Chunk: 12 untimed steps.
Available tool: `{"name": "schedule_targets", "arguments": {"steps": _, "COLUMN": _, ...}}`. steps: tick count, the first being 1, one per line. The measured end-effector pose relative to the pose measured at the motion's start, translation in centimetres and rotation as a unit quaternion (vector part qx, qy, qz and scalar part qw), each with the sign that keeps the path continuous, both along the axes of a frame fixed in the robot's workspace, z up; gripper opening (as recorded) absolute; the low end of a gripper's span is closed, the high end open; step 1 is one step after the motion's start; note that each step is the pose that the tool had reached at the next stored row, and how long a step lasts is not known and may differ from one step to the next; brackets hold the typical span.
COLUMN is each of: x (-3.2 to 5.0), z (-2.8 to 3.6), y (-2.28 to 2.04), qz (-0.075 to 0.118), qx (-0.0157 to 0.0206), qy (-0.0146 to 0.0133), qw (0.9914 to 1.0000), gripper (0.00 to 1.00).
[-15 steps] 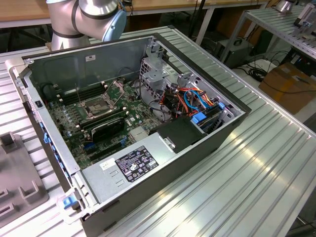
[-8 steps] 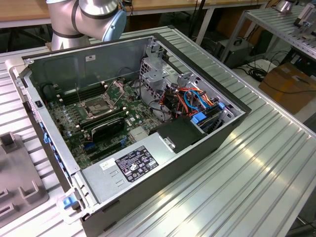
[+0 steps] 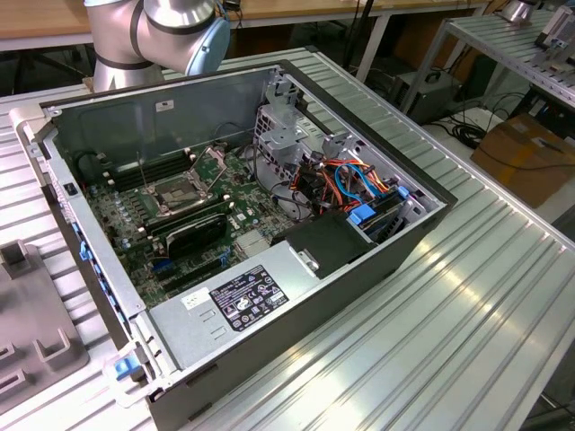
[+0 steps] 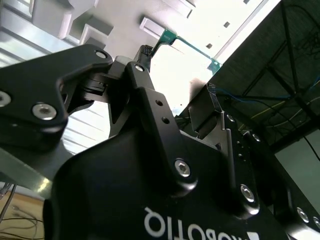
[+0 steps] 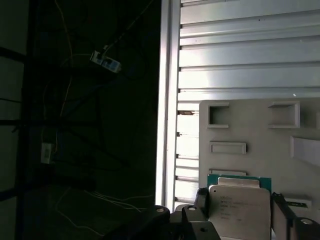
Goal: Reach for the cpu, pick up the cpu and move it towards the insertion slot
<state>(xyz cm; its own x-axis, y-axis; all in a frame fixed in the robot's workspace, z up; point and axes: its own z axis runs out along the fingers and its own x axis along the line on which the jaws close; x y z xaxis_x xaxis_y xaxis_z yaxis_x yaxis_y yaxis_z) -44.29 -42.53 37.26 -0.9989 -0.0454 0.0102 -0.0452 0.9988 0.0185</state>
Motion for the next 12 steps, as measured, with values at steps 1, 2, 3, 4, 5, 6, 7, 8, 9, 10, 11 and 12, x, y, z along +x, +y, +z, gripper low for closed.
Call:
{"name": "schedule_targets", "arguments": {"steps": 1, "x": 0.00, "z": 0.15, "y": 0.00, "qz": 0.000, "qx": 0.0000, "qy": 0.0000, "qw": 1.00000, "gripper": 0.55}}
{"name": "schedule_targets", "arguments": {"steps": 2, "x": 0.00, "z": 0.22, "y": 0.00, "qz": 0.000, "qx": 0.0000, "qy": -0.0001, "qw": 1.00000, "gripper": 0.55}}
{"name": "schedule_targets", "arguments": {"steps": 3, "x": 0.00, "z": 0.30, "y": 0.00, "qz": 0.000, "qx": 0.0000, "qy": 0.0000, "qw": 1.00000, "gripper": 0.55}}
{"name": "schedule_targets", "arguments": {"steps": 4, "x": 0.00, "z": 0.46, "y": 0.00, "qz": 0.000, "qx": 0.0000, "qy": 0.0001, "qw": 1.00000, "gripper": 0.55}}
{"name": "schedule_targets", "arguments": {"steps": 5, "x": 0.00, "z": 0.64, "y": 0.00, "qz": 0.000, "qx": 0.0000, "qy": 0.0001, "qw": 1.00000, "gripper": 0.55}}
{"name": "schedule_targets", "arguments": {"steps": 6, "x": 0.00, "z": 0.87, "y": 0.00, "qz": 0.000, "qx": 0.0000, "qy": 0.0001, "qw": 1.00000, "gripper": 0.55}}
{"name": "schedule_targets", "arguments": {"steps": 7, "x": 0.00, "z": 1.06, "y": 0.00, "qz": 0.000, "qx": 0.0000, "qy": 0.0000, "qw": 1.00000, "gripper": 0.55}}
{"name": "schedule_targets", "arguments": {"steps": 8, "x": 0.00, "z": 1.24, "y": 0.00, "qz": 0.000, "qx": 0.0000, "qy": 0.0001, "qw": 1.00000, "gripper": 0.55}}
{"name": "schedule_targets", "arguments": {"steps": 9, "x": 0.00, "z": 1.37, "y": 0.00, "qz": 0.000, "qx": 0.0000, "qy": 0.0001, "qw": 1.00000, "gripper": 0.55}}
{"name": "schedule_targets", "arguments": {"steps": 10, "x": 0.00, "z": 1.46, "y": 0.00, "qz": 0.000, "qx": 0.0000, "qy": 0.0001, "qw": 1.00000, "gripper": 0.55}}
{"name": "schedule_targets", "arguments": {"steps": 11, "x": 0.00, "z": 1.63, "y": 0.00, "qz": 0.000, "qx": 0.0000, "qy": 0.0001, "qw": 1.00000, "gripper": 0.55}}
{"name": "schedule_targets", "arguments": {"steps": 12, "x": 0.00, "z": 1.88, "y": 0.00, "qz": 0.000, "qx": 0.0000, "qy": 0.0001, "qw": 1.00000, "gripper": 0.55}}
